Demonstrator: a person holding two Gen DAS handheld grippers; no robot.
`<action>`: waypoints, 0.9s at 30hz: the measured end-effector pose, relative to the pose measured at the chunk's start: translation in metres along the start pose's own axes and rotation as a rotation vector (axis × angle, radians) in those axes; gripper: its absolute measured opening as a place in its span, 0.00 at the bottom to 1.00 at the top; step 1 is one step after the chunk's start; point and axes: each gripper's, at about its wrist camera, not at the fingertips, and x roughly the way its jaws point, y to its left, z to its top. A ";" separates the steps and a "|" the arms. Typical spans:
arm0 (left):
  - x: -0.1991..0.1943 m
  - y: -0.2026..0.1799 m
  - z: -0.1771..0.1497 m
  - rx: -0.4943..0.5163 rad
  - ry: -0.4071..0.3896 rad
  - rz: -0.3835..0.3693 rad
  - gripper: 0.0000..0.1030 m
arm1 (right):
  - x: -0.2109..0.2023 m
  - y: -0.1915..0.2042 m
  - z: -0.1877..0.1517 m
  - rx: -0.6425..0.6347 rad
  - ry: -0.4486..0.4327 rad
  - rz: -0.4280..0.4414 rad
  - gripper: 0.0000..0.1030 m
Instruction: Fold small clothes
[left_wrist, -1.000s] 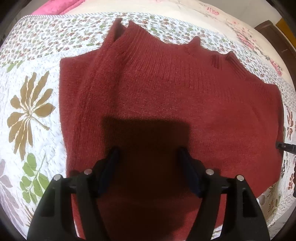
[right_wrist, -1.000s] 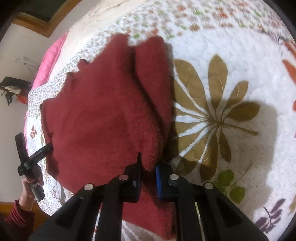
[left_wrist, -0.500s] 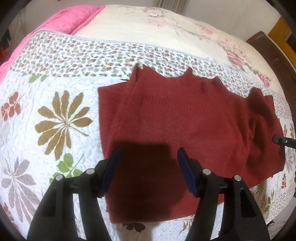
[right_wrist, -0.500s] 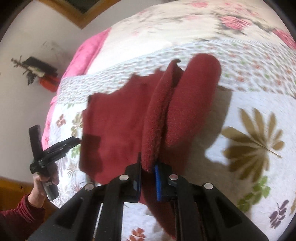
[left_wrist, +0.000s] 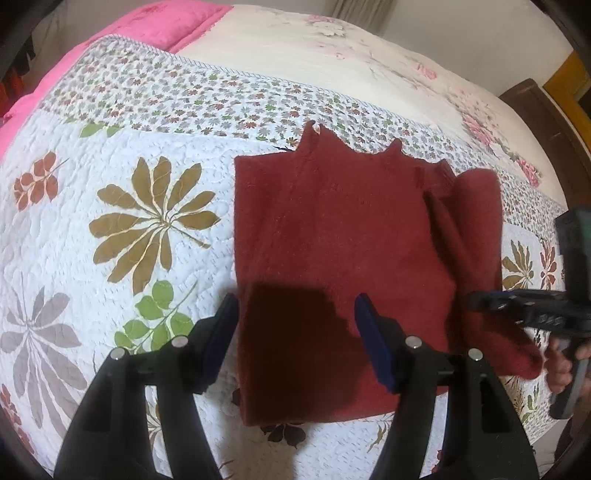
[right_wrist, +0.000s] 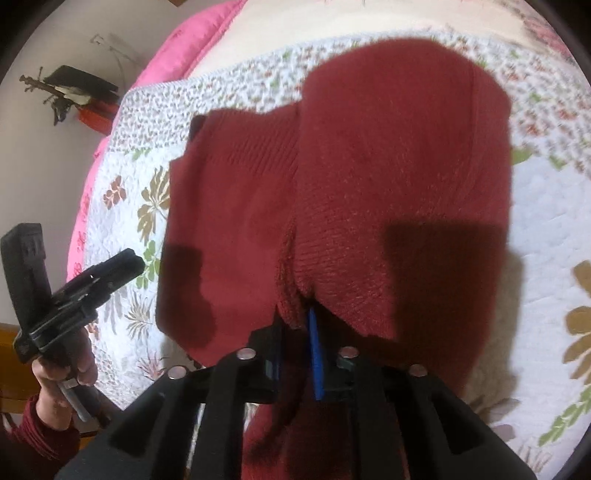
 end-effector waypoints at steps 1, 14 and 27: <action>-0.001 -0.001 0.001 -0.001 -0.001 -0.005 0.63 | 0.002 0.000 0.000 0.010 -0.001 0.019 0.25; 0.007 -0.075 0.013 0.062 0.022 -0.207 0.71 | -0.094 -0.044 -0.029 0.068 -0.173 0.007 0.28; 0.072 -0.152 0.013 0.062 0.168 -0.354 0.80 | -0.086 -0.115 -0.066 0.177 -0.156 -0.080 0.28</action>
